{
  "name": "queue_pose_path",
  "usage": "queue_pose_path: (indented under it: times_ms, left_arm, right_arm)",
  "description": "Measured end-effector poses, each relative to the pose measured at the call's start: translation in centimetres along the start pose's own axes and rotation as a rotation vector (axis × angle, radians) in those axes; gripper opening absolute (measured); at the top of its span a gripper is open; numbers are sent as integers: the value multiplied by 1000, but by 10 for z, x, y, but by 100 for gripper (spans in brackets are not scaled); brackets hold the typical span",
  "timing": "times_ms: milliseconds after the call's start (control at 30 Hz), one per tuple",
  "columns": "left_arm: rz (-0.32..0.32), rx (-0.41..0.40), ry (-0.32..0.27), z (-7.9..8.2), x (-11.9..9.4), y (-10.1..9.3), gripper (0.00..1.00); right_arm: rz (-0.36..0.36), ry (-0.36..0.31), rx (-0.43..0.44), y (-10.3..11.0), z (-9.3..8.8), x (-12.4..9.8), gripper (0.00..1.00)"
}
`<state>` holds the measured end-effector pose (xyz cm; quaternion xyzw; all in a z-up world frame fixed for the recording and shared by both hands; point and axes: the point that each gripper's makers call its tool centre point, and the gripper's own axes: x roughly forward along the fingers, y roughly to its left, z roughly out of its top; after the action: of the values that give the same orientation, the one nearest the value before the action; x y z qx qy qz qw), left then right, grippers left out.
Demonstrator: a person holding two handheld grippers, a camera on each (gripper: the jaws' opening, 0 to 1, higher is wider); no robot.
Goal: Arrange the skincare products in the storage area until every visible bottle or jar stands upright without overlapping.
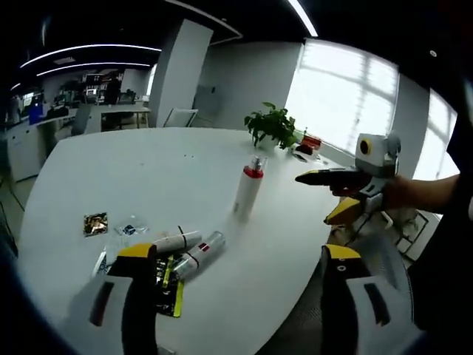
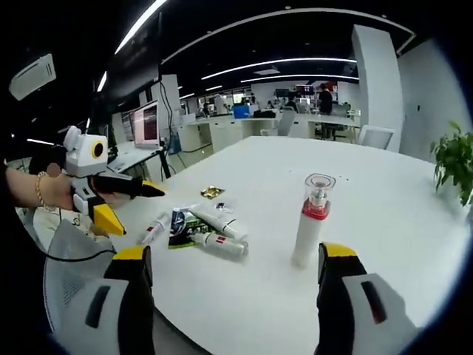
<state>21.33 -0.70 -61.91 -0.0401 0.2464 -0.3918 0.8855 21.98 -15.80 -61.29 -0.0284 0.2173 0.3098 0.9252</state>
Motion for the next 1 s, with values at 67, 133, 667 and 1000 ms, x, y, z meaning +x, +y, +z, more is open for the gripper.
queue_pose_path:
  times_ms: [67,133,667,1000]
  left_arm:
    - [20,-14,-11,0,-7,8,90]
    - [35,-29,-19,-1,-13,11,92]
    - [149,-50,-1,-26,-49,18,99]
    - [214,-65,29,-52,-56,22,98]
  right_arm:
    - [-8,8,7,3,-2,0,96]
    - [-10,5,19,8,-5,-1,97]
    - [-49,1,36,8,-33,-18,99]
    - [-14,28,2,14,-37,-13,99]
